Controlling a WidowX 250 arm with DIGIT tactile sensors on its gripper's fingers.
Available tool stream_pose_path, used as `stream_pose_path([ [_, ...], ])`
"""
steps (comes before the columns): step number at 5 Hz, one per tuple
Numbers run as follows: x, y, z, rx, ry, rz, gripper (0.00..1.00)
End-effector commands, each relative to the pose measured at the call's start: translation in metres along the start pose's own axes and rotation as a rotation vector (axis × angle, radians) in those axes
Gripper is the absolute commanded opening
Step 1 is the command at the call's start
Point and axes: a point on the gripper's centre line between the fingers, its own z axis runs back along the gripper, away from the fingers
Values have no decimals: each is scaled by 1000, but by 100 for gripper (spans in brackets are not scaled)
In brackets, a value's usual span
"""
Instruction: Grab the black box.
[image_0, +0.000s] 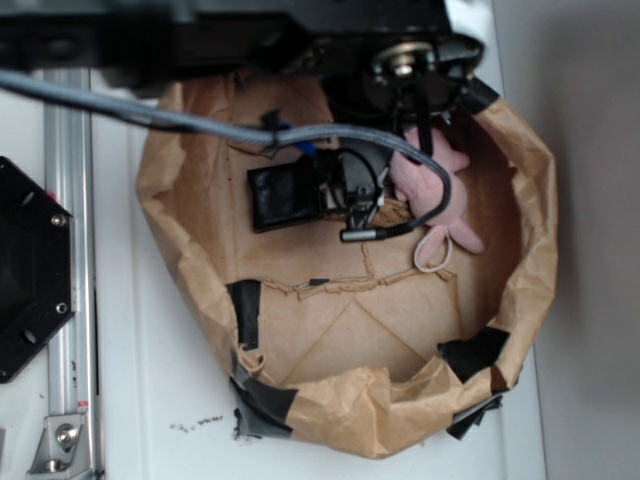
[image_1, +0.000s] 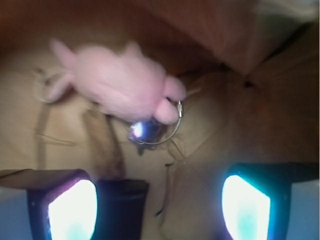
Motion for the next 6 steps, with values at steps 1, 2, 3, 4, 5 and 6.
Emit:
stream_pose_path([
  [1,-23,-42,27,-27,-8,-134,100],
  [2,-42,-49,47,-51,-58,-130,100],
  [3,-37,-44,35,-82,-40,-98,100],
  [4,-33,-34,30,-48,-52,-53,100],
  [5,-33,-34,30,-48,-52,-53,100],
  [6,-33,-34,30,-48,-52,-53,100],
])
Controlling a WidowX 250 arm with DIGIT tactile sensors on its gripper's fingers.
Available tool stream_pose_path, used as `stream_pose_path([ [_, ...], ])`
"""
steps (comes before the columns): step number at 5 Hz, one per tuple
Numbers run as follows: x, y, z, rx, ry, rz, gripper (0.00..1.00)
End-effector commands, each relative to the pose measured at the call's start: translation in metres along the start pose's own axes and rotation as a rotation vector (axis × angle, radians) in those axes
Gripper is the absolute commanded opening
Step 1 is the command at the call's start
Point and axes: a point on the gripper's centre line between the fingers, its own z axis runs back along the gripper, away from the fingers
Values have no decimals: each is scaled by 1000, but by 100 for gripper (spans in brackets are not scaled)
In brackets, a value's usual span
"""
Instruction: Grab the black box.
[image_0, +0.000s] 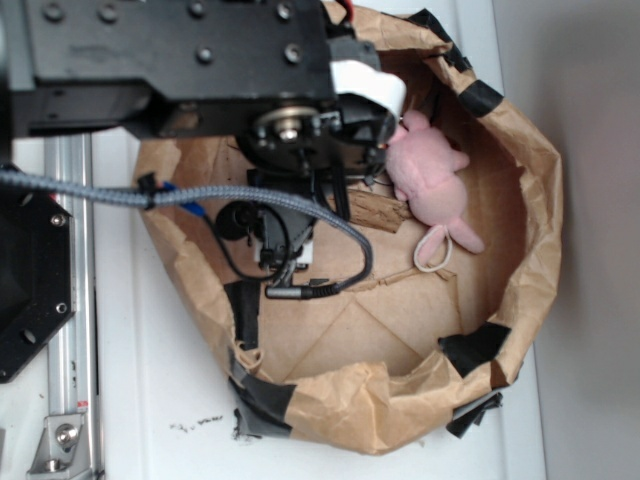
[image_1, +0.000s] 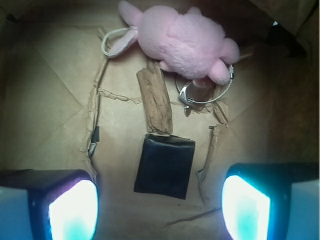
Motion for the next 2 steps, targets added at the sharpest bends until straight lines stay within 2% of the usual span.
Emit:
stream_pose_path([
  [1,-1,0,0,7,-11,15,100],
  [2,-17,8,-49,-42,28,164,100],
])
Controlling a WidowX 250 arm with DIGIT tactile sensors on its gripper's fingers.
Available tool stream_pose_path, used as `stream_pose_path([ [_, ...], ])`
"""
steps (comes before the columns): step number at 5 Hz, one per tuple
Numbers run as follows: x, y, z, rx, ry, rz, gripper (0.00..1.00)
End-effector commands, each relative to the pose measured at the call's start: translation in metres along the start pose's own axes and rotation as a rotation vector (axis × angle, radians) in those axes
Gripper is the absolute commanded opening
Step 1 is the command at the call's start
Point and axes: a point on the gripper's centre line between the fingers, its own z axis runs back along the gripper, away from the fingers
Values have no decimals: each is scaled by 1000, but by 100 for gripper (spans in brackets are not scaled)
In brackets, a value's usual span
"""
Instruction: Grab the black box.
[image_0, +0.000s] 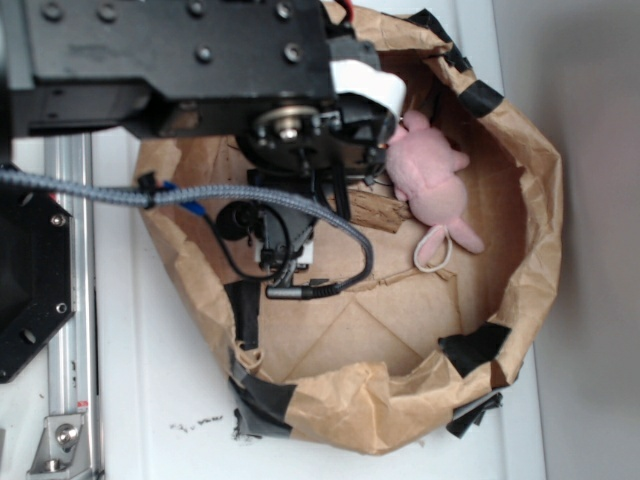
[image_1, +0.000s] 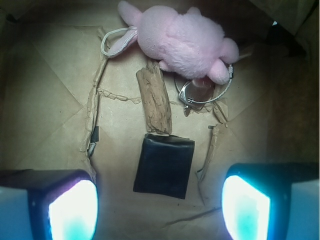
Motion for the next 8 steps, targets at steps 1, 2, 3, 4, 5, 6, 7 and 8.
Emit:
stream_pose_path([
  [1,-26,14,-69,-11,24,214,100],
  [2,-28,18,-80,-7,52,227,100],
  [3,-13,14,-87,-41,53,209,100],
  [4,1,10,-82,-53,53,220,100],
  [5,7,8,-78,-70,47,212,100],
  [6,5,6,-77,-70,35,202,0],
  [7,1,8,-64,-78,44,176,0],
  [8,2,8,-15,-62,-38,80,0],
])
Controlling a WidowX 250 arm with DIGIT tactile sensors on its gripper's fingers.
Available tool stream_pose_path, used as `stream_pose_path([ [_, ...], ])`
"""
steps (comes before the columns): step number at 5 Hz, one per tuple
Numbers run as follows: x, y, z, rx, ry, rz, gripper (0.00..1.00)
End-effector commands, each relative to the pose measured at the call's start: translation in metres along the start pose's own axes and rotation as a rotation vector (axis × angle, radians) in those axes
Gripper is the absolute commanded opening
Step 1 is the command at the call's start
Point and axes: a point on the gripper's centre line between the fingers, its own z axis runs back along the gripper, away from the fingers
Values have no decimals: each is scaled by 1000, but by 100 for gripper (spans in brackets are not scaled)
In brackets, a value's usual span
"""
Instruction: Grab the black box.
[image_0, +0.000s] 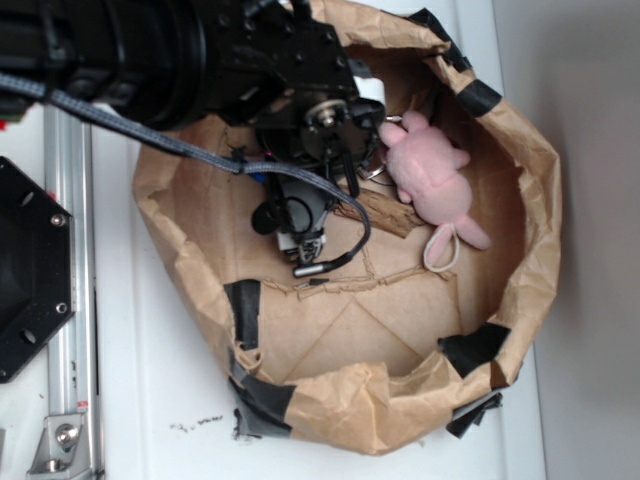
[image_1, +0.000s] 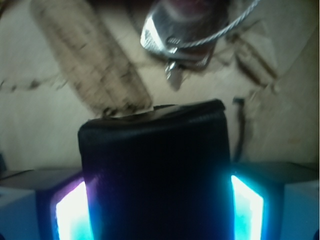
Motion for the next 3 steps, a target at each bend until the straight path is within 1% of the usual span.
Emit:
stream_pose_path([
  [1,6,-21,108,6,-205,-124,0],
  [2,16,-38,125,34,-183,-138,0],
  [3,20,-50,117,70,-154,-161,0],
])
